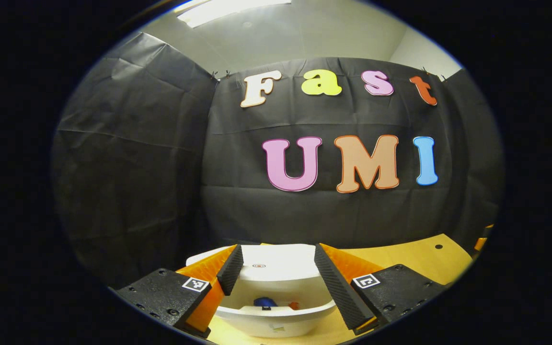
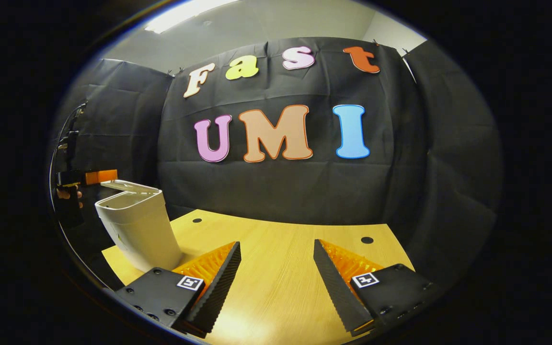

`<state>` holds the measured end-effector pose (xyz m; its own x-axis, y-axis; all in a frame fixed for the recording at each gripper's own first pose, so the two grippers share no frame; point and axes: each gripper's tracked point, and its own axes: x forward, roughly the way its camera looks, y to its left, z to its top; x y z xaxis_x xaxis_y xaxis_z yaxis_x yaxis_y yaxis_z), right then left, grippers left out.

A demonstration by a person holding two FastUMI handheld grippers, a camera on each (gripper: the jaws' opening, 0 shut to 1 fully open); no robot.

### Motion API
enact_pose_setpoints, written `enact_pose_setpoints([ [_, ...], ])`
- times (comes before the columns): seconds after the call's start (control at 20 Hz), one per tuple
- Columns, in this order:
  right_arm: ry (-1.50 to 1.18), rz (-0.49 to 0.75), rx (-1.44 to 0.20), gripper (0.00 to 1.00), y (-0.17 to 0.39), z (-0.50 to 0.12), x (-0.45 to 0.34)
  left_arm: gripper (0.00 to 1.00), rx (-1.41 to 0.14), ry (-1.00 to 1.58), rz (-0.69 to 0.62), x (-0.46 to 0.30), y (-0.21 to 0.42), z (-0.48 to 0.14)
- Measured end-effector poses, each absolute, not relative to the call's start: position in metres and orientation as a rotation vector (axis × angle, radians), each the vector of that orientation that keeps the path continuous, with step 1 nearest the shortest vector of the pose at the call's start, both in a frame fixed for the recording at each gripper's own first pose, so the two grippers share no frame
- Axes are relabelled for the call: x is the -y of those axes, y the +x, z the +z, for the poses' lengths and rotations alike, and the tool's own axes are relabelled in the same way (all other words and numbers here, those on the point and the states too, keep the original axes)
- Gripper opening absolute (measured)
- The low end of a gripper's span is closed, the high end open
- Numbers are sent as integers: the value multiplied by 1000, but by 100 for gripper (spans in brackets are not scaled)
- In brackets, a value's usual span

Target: Press the lid of the desktop garbage bin to open it, pick up the crumpled paper on the desktop and throw it into the bin, then pick up the pop can on the desktop and drop it into the bin, and finally close the garbage bin lid.

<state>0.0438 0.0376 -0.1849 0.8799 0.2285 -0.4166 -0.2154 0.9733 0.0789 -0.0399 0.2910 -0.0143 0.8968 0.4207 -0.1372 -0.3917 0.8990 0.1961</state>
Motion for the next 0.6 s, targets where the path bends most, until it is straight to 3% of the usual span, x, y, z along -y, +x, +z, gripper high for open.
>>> enact_pose_setpoints([
  [0.55,19,255,-442,96,47,-187,-47,93,-286,148,412,-293,-55,-65],
  [0.6,19,253,-447,96,48,-190,-47,100,-312,156,400,-292,-52,-68],
])
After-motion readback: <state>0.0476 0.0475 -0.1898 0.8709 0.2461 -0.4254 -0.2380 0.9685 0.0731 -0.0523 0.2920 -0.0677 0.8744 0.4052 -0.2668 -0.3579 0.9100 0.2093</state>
